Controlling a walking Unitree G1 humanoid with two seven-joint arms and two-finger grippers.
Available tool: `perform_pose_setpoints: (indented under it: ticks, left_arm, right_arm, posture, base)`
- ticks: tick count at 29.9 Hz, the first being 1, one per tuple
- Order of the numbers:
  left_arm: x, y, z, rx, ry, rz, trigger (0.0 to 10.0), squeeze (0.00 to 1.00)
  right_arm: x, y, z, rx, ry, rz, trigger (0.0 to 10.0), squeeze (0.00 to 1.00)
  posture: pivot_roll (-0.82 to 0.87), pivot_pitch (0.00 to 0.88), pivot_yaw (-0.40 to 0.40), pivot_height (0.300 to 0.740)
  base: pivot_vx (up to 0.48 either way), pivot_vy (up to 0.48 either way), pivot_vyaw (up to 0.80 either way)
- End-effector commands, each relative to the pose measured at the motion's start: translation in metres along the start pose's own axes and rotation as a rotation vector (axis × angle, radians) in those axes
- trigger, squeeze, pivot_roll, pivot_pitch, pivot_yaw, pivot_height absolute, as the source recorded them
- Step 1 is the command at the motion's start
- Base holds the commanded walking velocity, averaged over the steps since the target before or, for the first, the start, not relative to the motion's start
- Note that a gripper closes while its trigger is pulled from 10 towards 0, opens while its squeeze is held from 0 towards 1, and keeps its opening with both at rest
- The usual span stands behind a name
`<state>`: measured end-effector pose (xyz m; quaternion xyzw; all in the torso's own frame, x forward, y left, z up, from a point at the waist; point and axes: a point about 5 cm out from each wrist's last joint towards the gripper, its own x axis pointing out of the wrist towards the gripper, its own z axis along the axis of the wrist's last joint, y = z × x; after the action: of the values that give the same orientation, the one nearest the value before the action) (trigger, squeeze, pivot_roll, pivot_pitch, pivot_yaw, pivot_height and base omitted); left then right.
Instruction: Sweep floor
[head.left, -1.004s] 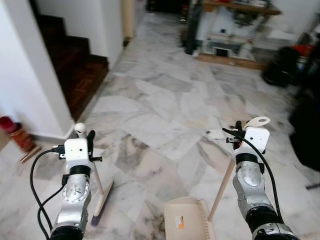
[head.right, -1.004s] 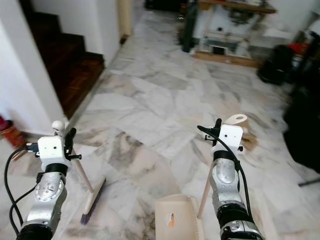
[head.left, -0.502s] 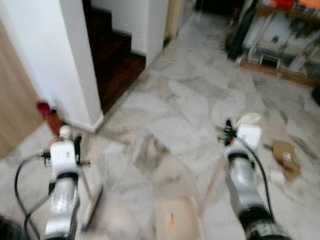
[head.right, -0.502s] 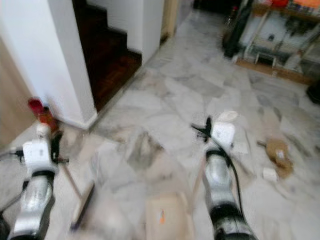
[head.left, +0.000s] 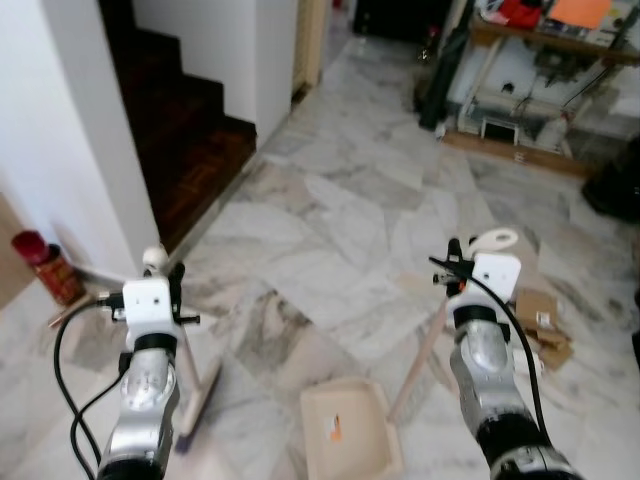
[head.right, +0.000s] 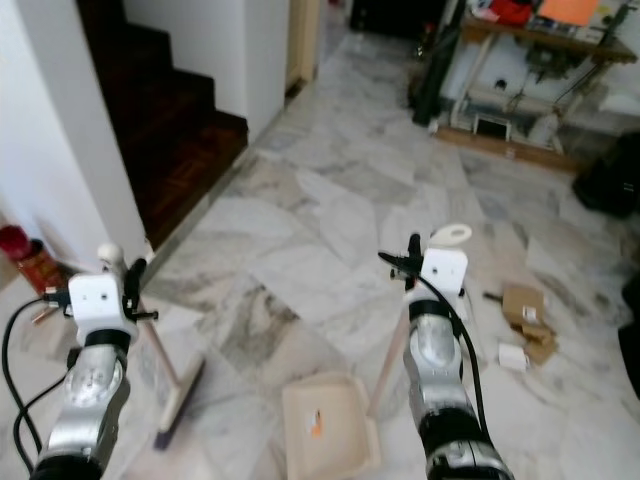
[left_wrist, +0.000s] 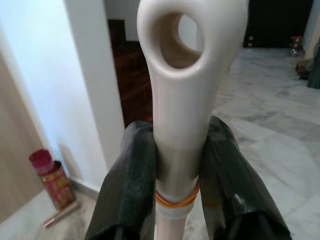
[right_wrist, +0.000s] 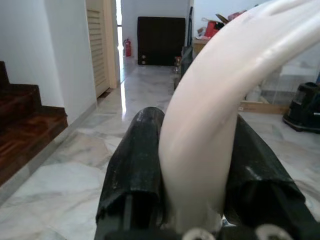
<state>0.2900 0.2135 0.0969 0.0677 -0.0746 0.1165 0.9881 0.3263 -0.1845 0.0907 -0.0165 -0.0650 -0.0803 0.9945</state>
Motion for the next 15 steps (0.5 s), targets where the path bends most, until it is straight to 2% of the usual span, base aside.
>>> perform_pose_setpoints:
  ticks: [1,6,15]
  left_arm:
    - [0.0002,-0.0038,0.0060,0.000,-0.028,-0.010,10.0,0.00]
    - [0.0003,-0.0053,0.0065,0.000,-0.027,-0.009,10.0,0.00]
    - [0.0033,-0.0063,0.0086,-0.004,-0.028,-0.009,10.0,0.00]
  right_arm:
    - [0.0057,-0.0011,0.0130,-0.044,-0.064,0.011,10.0,0.00]
    - [0.0032,0.0031,0.0125,-0.048,-0.066,0.035,10.0,0.00]
    - [0.0037,0.0042,0.0132,-0.021,-0.065,0.048,10.0,0.00]
  posture:
    - [0.13,0.000,-0.102,0.740]
    - [0.13,0.000,-0.101,0.740]
    - [0.12,0.000,-0.096,0.740]
  base:
    - [0.315,0.000,0.50]
    - [0.313,0.000,0.80]
    - [0.315,0.000,0.00]
